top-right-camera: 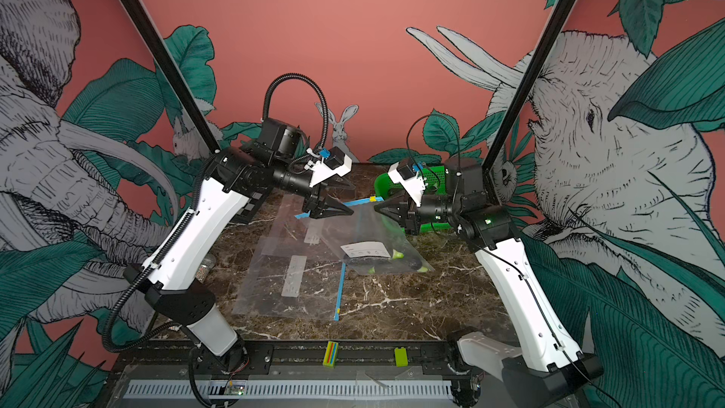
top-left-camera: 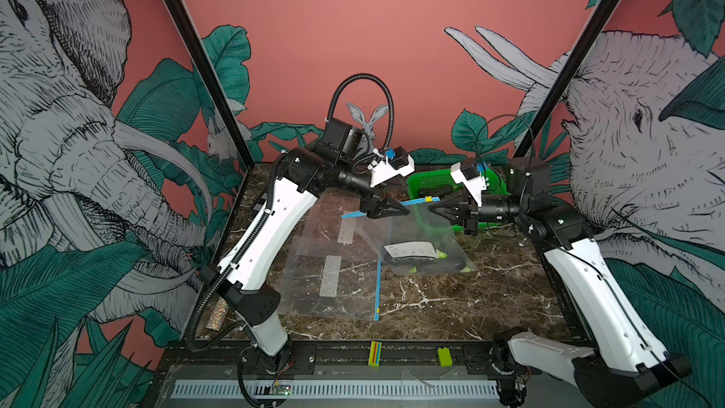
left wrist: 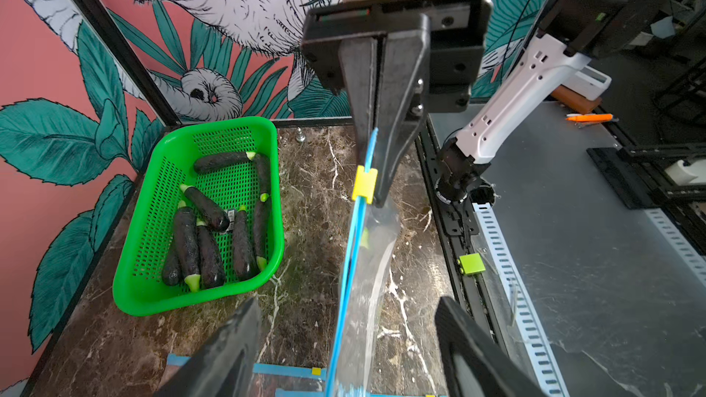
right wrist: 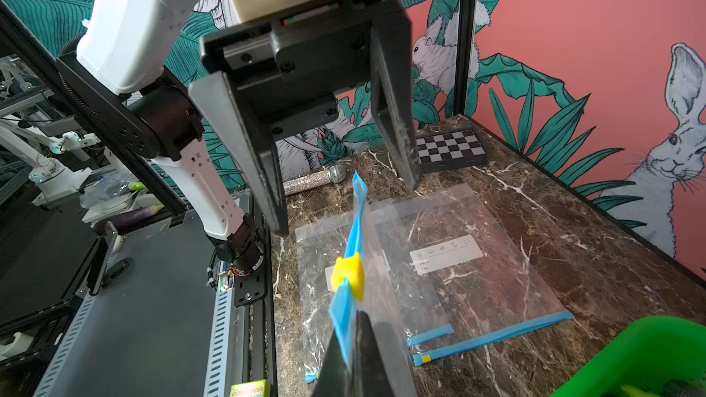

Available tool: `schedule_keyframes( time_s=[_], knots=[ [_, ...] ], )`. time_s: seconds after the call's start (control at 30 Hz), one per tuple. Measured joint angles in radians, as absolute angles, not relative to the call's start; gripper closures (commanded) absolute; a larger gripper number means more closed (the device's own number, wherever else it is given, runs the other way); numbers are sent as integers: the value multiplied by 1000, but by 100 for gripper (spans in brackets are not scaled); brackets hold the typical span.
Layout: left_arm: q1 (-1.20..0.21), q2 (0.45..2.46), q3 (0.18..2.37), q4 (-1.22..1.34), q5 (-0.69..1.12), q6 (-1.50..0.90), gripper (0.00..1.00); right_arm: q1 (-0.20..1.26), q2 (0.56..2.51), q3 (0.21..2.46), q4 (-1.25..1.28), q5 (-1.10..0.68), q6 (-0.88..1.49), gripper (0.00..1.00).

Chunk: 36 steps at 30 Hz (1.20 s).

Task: Place the eggplant in a zip-top bag and seal the zipper
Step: Zip the zipper on the zipper food storage bag.

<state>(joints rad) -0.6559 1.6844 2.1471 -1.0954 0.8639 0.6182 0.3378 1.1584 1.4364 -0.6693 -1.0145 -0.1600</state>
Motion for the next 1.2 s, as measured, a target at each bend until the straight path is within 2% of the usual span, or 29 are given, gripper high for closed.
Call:
schedule_keyframes(
  time_s=[0.2, 0.6, 0.73, 0.8, 0.93, 1.1, 1.2],
  knots=[
    [-658, 1687, 2147, -1022, 884, 566, 32, 353, 1159, 1436, -686, -1010, -160, 100],
    [-720, 1785, 2225, -1066, 928, 592, 44, 405, 1183, 1437, -720, -975, -160, 100],
    [-731, 1786, 2225, -1101, 928, 616, 52, 406, 1183, 1437, -719, -968, -160, 100],
    [-733, 1787, 2226, -1113, 928, 624, 61, 406, 1183, 1437, -719, -963, -160, 100],
    [-733, 1787, 2227, -1129, 923, 635, 71, 407, 1183, 1437, -719, -957, -160, 100],
    [-733, 1787, 2227, -1145, 915, 646, 76, 407, 1183, 1437, -719, -953, -160, 100],
    [-733, 1787, 2227, -1154, 909, 648, 74, 407, 1183, 1437, -719, -953, -160, 100]
  ],
)
